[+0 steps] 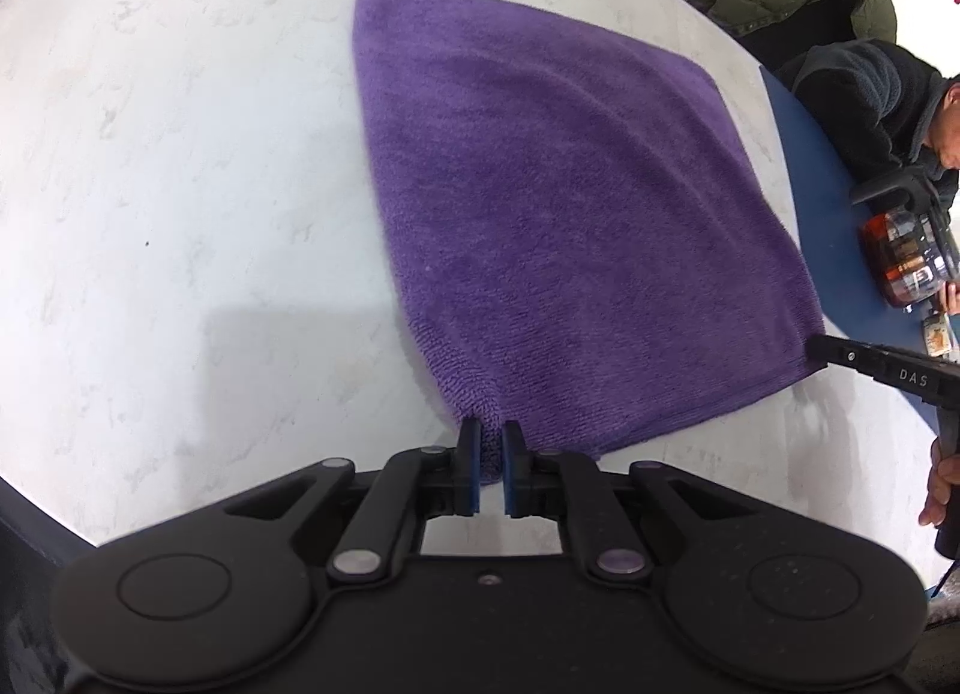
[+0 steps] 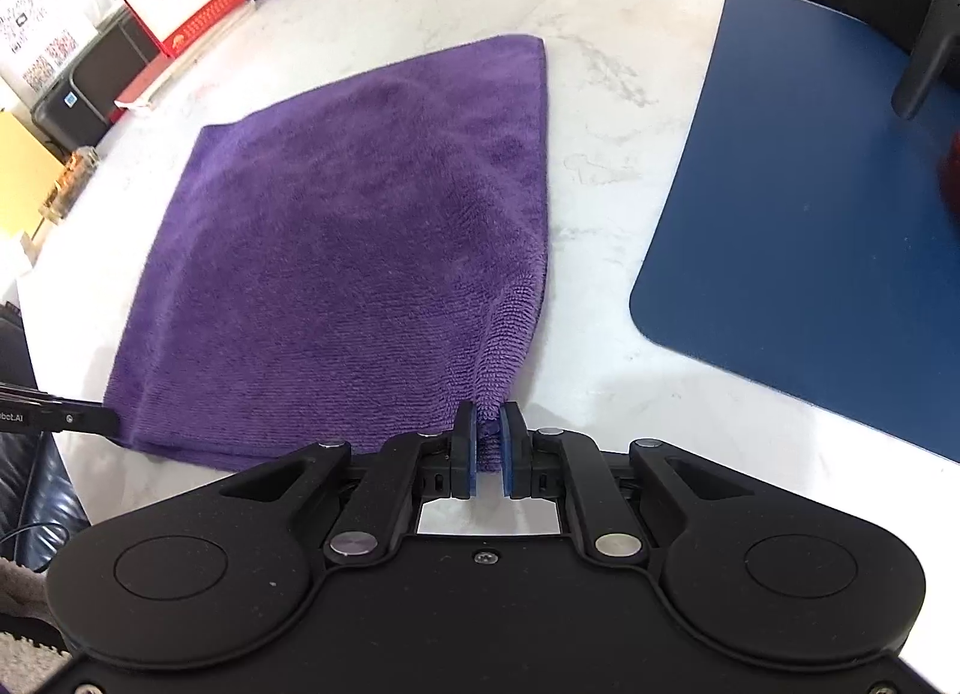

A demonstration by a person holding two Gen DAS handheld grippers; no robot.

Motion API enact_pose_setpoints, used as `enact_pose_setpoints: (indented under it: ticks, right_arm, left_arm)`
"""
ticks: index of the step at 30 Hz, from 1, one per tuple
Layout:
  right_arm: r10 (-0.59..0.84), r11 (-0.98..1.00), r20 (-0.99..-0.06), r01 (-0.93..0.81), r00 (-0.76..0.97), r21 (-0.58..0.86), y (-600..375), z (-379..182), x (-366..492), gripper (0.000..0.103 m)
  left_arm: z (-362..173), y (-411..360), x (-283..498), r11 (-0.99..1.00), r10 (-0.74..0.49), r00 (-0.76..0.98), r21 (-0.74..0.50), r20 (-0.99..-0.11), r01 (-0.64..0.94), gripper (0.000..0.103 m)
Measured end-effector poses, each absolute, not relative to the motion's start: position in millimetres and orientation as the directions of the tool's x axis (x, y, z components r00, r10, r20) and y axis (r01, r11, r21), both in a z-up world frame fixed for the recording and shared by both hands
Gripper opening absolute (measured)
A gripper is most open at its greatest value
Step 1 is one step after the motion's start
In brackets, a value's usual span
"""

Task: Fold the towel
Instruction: 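Lift the towel edge with both grippers and fold it over the towel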

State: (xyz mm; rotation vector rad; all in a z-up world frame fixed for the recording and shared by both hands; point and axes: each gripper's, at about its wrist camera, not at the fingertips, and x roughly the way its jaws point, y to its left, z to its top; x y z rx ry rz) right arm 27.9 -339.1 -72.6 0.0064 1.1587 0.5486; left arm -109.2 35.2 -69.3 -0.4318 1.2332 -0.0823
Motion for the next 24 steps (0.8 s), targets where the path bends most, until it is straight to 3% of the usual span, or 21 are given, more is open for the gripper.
enact_pose_setpoints:
  ticks: [24]
  right_arm:
    - [0.519,0.84,-0.791,-0.362,0.323,0.403,-337.9,-53.5,37.5,0.007]
  left_arm:
    - [-58.2,62.8,-94.0,0.873,-0.34,0.373,-0.437,-0.863,-0.215,0.006]
